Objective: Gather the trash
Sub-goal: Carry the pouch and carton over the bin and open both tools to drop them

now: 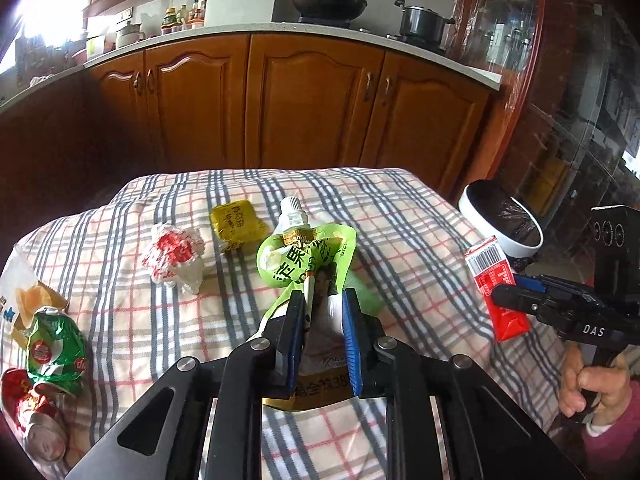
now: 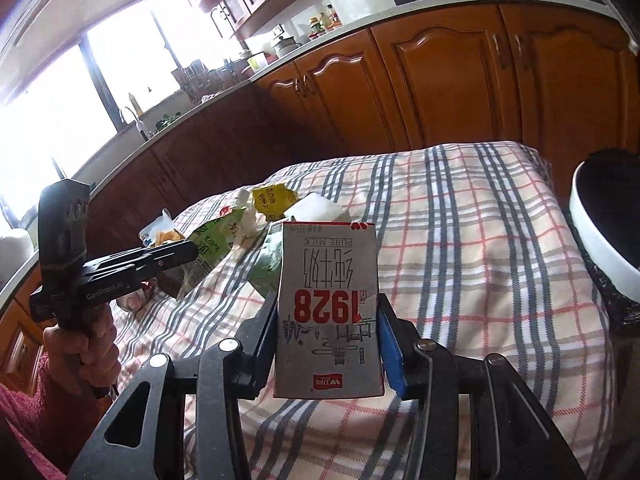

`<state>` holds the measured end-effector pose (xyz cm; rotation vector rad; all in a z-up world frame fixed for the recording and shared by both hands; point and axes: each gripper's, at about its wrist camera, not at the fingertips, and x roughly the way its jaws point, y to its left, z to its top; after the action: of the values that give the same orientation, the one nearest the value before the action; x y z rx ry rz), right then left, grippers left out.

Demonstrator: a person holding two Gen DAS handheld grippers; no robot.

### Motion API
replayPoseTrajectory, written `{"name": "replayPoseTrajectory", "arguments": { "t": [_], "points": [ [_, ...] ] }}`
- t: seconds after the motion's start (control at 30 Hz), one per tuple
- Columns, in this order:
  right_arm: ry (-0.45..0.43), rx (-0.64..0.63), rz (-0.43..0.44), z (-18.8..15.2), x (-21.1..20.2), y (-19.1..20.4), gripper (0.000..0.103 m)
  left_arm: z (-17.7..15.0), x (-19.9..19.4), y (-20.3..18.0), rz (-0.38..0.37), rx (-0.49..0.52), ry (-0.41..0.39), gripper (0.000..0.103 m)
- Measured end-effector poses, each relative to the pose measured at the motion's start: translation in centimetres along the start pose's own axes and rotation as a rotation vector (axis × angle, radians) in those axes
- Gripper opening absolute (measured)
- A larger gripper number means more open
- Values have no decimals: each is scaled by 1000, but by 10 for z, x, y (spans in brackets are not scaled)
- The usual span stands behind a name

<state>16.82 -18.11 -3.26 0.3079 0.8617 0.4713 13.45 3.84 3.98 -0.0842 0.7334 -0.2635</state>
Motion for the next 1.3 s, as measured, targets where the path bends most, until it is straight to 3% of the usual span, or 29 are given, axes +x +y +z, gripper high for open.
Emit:
{"name": "replayPoseTrajectory", "arguments": {
  "t": [0.6, 0.9, 1.3],
  "points": [
    [-136, 153, -185, -1, -87, -86, 46, 36, 53, -85, -227, 96, 14, 17],
    [-188, 219, -258, 0, -120, -127, 46, 59, 88, -116, -277, 133, 36, 17],
    [-189, 271, -305, 3, -130, -164, 46, 84, 141, -161, -322, 139, 88, 17]
  ]
}}
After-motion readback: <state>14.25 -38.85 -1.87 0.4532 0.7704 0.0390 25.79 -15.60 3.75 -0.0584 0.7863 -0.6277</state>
